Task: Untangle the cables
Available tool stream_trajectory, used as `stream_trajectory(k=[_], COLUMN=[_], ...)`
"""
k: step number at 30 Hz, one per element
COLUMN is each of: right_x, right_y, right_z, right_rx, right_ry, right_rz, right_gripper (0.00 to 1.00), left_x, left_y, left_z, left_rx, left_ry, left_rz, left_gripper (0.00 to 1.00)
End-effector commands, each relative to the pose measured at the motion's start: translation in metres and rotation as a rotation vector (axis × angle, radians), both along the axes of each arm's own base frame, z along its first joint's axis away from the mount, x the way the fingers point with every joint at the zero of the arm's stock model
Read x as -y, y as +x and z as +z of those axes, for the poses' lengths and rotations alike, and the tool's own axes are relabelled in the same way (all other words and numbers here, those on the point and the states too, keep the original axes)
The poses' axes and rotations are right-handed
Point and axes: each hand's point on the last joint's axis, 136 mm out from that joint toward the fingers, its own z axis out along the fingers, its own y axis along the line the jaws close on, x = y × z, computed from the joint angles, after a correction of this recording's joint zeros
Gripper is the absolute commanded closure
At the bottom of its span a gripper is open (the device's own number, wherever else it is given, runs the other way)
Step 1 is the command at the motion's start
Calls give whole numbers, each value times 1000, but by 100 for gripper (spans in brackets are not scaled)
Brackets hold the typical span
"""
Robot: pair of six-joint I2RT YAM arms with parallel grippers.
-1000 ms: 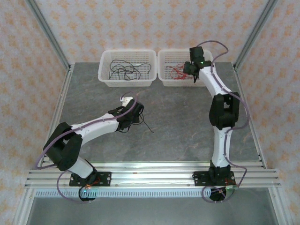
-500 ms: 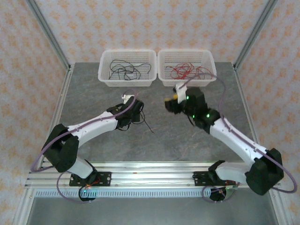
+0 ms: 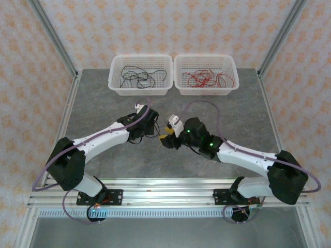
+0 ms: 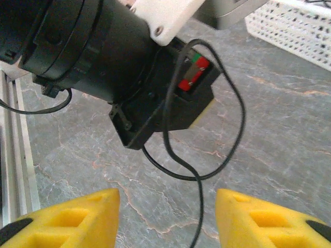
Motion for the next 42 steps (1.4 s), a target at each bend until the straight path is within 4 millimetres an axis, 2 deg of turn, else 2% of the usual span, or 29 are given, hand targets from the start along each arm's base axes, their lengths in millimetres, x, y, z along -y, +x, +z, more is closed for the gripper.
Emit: stream_trajectory(k=[1,7,13,15,18,19,25,27,30,33,36,38,42], right_x=[-15,-16,-22,-24,-20,-18,2,10,21,30,36,38,34], right_y=[12,38,56,59,64,66,94,102,103,93,75,61,38], right_z=[31,30,24,26,31,33,39,31,15,-3,-25,-40,-61], right_rx=[70,77,76,79,95,101,73,33,-30,-81,-130,-166,-237], right_ry=[76,65,56,64,77,75,12,-20,-55,-84,-124,-156,-185], right_rz=[-26,-146,-209,-211,-250,-269,-446,-494,-517,-489,-421,-366,-258], right_gripper=[50,56,69,77,97,100,100,100,100,100,100,100,100], left_x=[2,4,6,5,4,3,0,-2,-11,-29,-54,-68,-88], left_y=[-4,-4,-5,-5,-7,-7,-14,-16,-18,-17,-13,-8,4], left_z=[11,12,19,21,24,25,32,40,59,89,127,159,217], left_rx=[11,12,25,31,37,39,53,68,117,190,271,341,476], left_ry=[-6,-9,-19,-21,-21,-20,-24,-26,-24,12,88,122,154], left_rz=[-17,-24,-32,-32,-32,-30,-39,-38,-10,50,146,201,293], left_gripper=[100,100,100,100,100,100,100,100,100,100,100,100,100])
